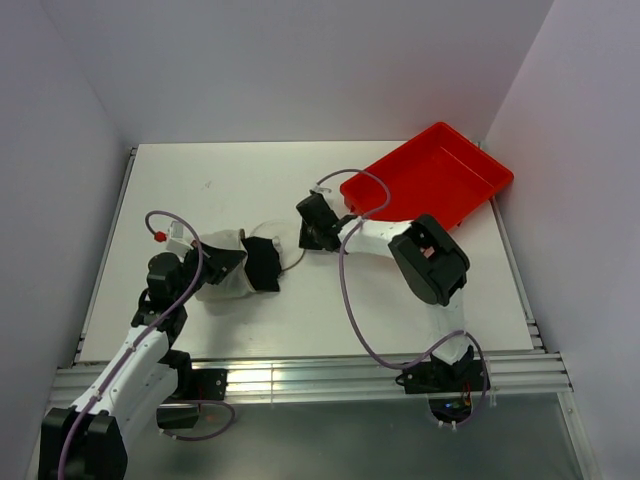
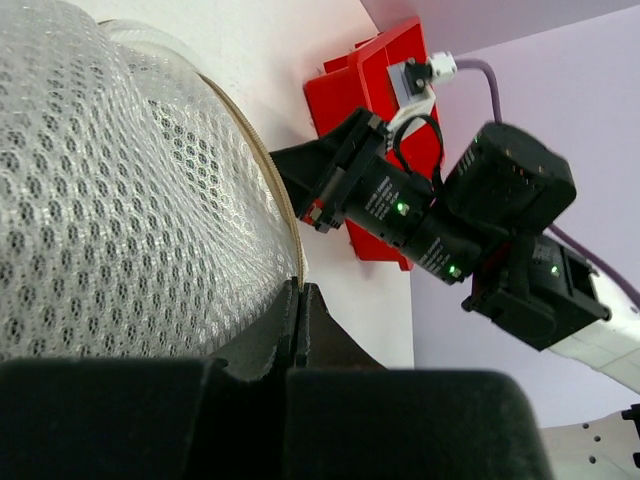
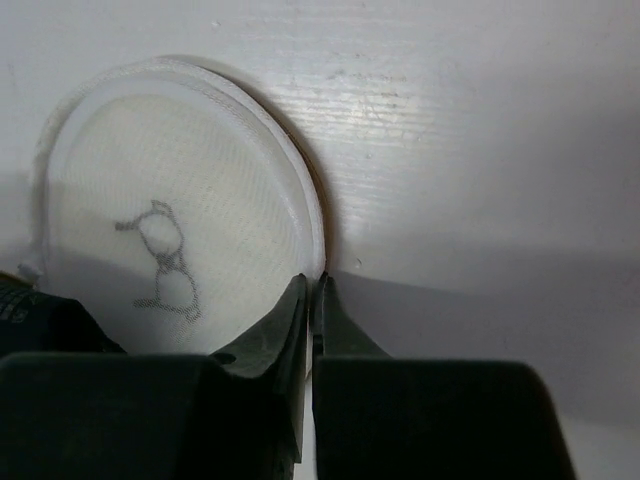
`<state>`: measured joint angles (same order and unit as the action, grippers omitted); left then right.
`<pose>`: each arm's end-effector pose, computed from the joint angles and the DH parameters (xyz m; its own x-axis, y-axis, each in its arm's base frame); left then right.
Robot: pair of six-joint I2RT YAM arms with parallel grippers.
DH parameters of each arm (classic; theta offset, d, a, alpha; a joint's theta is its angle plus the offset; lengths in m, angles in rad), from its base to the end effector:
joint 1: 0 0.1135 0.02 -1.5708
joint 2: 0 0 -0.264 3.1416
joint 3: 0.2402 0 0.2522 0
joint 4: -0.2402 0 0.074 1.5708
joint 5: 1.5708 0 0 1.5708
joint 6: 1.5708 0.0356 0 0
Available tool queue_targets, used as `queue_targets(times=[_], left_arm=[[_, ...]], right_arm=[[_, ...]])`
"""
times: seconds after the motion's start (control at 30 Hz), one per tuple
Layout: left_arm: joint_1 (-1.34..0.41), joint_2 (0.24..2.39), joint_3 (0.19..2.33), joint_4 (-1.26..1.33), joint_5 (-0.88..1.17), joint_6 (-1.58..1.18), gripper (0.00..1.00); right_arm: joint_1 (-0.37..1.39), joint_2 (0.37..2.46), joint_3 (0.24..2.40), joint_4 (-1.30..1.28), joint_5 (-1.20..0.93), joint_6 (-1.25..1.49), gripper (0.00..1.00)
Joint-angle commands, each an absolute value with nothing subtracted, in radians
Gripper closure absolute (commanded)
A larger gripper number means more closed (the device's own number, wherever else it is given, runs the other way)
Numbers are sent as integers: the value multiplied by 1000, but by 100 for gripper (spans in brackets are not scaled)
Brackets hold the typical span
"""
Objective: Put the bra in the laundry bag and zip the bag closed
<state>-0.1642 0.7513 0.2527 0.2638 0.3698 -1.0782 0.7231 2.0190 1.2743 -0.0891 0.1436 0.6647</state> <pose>0.1707 -0.0413 0.2043 -0.5484 -0.7419 -0.3859 0.0339 0.4414 -0.8967 0.3247 0.2798 0.1486 -0.7965 0.1113 -0.5944 -0.1163 0.9364 0.3311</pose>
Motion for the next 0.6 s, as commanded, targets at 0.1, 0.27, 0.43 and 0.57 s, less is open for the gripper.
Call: queue_targets(times=[0.1,0.27,0.43,0.57], left_arm=[[-160,768,311,291,379,-1034,100],[-161,816,351,302,390,-1037,100],[-161,873,380,333,428,-1048,100],[-161,873,361,357,449,-1062,100]], right_arm=[[716,1677,1040,74,259,647,100],[794,1350,1130,-157,339,488,100],[913,1299,1400,-449,371,393,100],[924,1333,1410,-448,409,391,100]])
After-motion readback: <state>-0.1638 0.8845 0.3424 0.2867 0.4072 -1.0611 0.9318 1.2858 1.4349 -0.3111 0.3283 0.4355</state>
